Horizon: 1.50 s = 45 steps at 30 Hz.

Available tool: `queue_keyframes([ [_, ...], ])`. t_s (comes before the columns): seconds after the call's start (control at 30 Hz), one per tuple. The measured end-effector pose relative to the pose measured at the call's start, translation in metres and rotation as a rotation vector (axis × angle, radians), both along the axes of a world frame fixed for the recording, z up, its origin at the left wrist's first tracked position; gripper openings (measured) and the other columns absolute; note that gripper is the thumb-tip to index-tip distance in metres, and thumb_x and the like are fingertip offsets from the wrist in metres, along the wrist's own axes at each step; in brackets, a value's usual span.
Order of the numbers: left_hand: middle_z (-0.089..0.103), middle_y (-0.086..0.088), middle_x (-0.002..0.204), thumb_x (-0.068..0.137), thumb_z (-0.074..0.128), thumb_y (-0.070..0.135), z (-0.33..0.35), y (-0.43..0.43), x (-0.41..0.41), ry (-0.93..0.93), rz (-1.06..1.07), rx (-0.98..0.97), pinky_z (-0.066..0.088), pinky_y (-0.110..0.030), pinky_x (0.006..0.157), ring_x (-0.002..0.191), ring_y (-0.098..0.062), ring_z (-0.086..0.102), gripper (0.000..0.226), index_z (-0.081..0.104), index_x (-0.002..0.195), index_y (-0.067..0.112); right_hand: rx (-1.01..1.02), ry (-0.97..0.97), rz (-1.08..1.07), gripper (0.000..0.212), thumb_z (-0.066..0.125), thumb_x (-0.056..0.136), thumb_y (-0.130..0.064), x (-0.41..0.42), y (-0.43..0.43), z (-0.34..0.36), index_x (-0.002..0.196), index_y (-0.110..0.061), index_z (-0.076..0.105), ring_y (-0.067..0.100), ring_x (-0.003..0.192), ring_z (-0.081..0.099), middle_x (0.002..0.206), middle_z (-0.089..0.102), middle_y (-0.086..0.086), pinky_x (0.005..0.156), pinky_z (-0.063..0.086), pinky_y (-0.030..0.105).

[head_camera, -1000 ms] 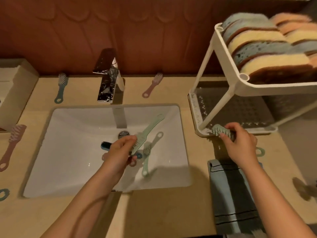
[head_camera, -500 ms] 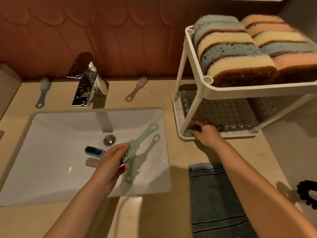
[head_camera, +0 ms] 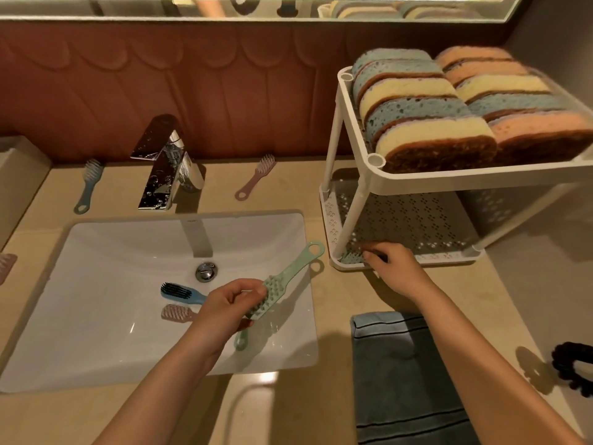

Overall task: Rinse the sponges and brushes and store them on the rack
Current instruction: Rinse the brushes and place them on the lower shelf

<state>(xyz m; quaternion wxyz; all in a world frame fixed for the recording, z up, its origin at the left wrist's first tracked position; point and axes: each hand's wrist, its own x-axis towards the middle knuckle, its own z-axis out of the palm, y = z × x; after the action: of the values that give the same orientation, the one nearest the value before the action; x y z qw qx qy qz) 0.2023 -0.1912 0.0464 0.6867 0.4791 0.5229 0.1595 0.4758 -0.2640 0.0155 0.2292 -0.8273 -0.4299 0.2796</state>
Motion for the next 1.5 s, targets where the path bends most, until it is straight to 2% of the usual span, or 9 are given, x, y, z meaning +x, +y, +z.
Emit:
queue_keyframes([
  [0.23, 0.063, -0.009, 0.08, 0.086, 0.064, 0.016, -0.002, 0.001, 0.014, 0.049, -0.197, 0.14, 0.043, -0.024, 0.066, 0.074, -0.016, 0.055, 0.007, 0.067, 0.091, 0.012, 0.268, 0.053, 0.017, 0.008, 0.059, 0.088, -0.016, -0.025, -0.026, 0.041, 0.09, -0.018, 0.066, 0.006, 0.09, 0.058, 0.09, 0.064, -0.005, 0.077, 0.043, 0.022],
  [0.4, 0.067, -0.009, 0.081, 0.084, 0.066, 0.015, 0.001, 0.004, 0.033, 0.035, -0.345, 0.253, 0.042, -0.012, 0.057, 0.065, -0.003, 0.058, 0.012, 0.069, 0.095, 0.01, 0.29, -0.054, 0.285, 0.036, 0.057, 0.085, -0.038, -0.067, -0.028, 0.044, 0.119, -0.024, 0.06, -0.003, 0.111, 0.037, 0.116, 0.053, -0.014, 0.097, 0.027, 0.018],
  [0.5, 0.066, -0.003, 0.078, 0.085, 0.065, 0.013, 0.003, 0.003, 0.044, -0.004, -0.385, 0.262, 0.042, -0.01, 0.056, 0.061, 0.0, 0.058, 0.014, 0.068, 0.097, 0.005, 0.275, -0.111, 0.355, 0.043, 0.055, 0.085, -0.044, -0.077, -0.028, 0.038, 0.125, -0.028, 0.055, -0.013, 0.106, 0.025, 0.122, 0.052, -0.015, 0.099, 0.015, 0.017],
  [0.63, 0.066, -0.004, 0.08, 0.085, 0.065, 0.015, 0.009, 0.0, 0.062, -0.009, -0.458, 0.291, 0.043, -0.009, 0.056, 0.062, 0.002, 0.058, 0.014, 0.068, 0.095, 0.007, 0.289, -0.083, 0.286, 0.034, 0.057, 0.085, -0.04, -0.073, -0.036, 0.03, 0.119, -0.032, 0.058, -0.002, 0.107, 0.036, 0.116, 0.058, -0.014, 0.095, 0.025, 0.021],
  [0.7, 0.064, -0.001, 0.078, 0.087, 0.062, 0.018, 0.014, 0.0, 0.072, 0.028, -0.471, 0.336, 0.042, -0.009, 0.055, 0.061, 0.004, 0.057, 0.013, 0.067, 0.095, 0.008, 0.33, -0.1, 0.244, 0.033, 0.058, 0.084, -0.037, -0.064, -0.041, 0.03, 0.114, -0.026, 0.063, -0.009, 0.098, 0.036, 0.111, 0.062, -0.012, 0.088, 0.027, 0.015],
  [0.83, 0.059, 0.0, 0.103, 0.085, 0.064, 0.026, 0.023, 0.008, 0.094, 0.139, -0.445, 0.571, 0.051, -0.031, 0.082, 0.095, -0.016, 0.06, 0.036, 0.055, 0.118, 0.013, 0.265, -0.149, 0.11, 0.03, 0.065, 0.084, -0.029, -0.03, -0.049, 0.025, 0.114, -0.025, 0.064, 0.005, 0.101, 0.05, 0.108, 0.061, -0.014, 0.091, 0.038, 0.029],
  [0.97, 0.059, 0.005, 0.119, 0.088, 0.062, 0.022, 0.03, 0.02, 0.118, 0.03, -0.5, 0.737, 0.047, -0.032, 0.095, 0.109, -0.012, 0.056, 0.041, 0.053, 0.127, 0.02, 0.206, -0.184, -0.007, 0.026, 0.068, 0.081, -0.022, 0.0, -0.046, 0.014, 0.106, -0.02, 0.065, 0.019, 0.099, 0.06, 0.105, 0.066, -0.002, 0.09, 0.047, 0.044],
  [1.13, 0.071, 0.004, 0.099, 0.091, 0.056, 0.031, 0.02, 0.031, 0.131, 0.148, -0.542, 0.914, 0.054, -0.04, 0.081, 0.088, -0.011, 0.065, 0.022, 0.066, 0.107, 0.021, 0.104, -0.237, -0.108, 0.028, 0.065, 0.084, -0.026, 0.024, -0.022, 0.001, 0.111, -0.018, 0.064, 0.028, 0.104, 0.059, 0.105, 0.069, 0.006, 0.093, 0.043, 0.04],
  [1.5, 0.072, 0.005, 0.099, 0.092, 0.052, 0.036, 0.015, 0.033, 0.132, 0.235, -0.567, 1.07, 0.054, -0.04, 0.074, 0.083, -0.016, 0.068, 0.023, 0.065, 0.109, 0.027, -0.073, -0.178, 0.008, 0.027, 0.058, 0.087, -0.019, 0.031, 0.037, -0.027, 0.114, -0.021, 0.062, 0.027, 0.11, 0.056, 0.119, 0.063, 0.008, 0.093, 0.046, 0.036],
])
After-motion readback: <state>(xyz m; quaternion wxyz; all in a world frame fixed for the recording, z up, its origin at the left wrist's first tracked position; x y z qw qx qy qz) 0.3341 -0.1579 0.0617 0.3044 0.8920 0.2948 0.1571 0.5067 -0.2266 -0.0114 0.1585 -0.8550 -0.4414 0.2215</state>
